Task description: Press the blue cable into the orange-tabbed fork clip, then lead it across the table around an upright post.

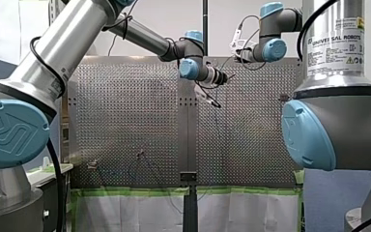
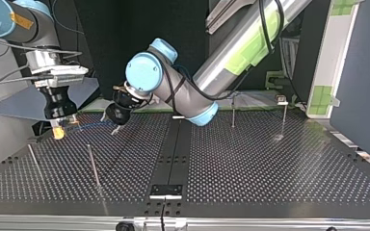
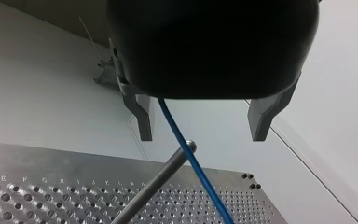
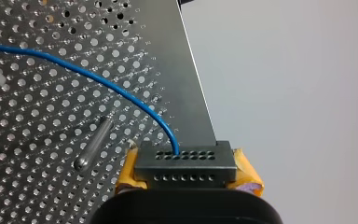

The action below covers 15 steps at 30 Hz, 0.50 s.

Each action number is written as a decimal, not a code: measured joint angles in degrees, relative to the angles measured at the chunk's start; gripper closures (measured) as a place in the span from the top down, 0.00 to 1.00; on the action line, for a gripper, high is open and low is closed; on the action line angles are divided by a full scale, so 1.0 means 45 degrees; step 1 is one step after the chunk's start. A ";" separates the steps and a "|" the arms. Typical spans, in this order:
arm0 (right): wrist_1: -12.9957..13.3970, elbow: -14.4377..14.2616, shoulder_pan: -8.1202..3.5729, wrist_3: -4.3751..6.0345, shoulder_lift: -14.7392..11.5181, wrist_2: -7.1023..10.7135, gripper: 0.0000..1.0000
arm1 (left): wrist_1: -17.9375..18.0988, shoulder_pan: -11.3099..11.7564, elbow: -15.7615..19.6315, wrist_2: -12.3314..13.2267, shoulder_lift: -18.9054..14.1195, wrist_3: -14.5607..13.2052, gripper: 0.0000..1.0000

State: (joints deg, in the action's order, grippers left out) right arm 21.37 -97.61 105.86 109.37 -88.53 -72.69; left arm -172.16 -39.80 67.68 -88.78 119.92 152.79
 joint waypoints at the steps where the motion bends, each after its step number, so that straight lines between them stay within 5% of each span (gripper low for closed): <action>1: 0.0000 0.0000 0.0001 -0.0001 0.0002 0.0000 0.00 | 0.0004 0.0005 0.0000 0.0004 0.0007 -0.0002 1.00; 15: 0.0025 -0.0001 0.0021 -0.0017 0.0009 -0.0011 0.00 | 0.0153 0.0050 -0.0001 -0.0085 -0.0061 -0.0155 0.96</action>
State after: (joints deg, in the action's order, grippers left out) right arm 21.48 -97.62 105.95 109.29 -88.49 -72.74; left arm -171.47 -39.57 67.67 -89.16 119.64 152.09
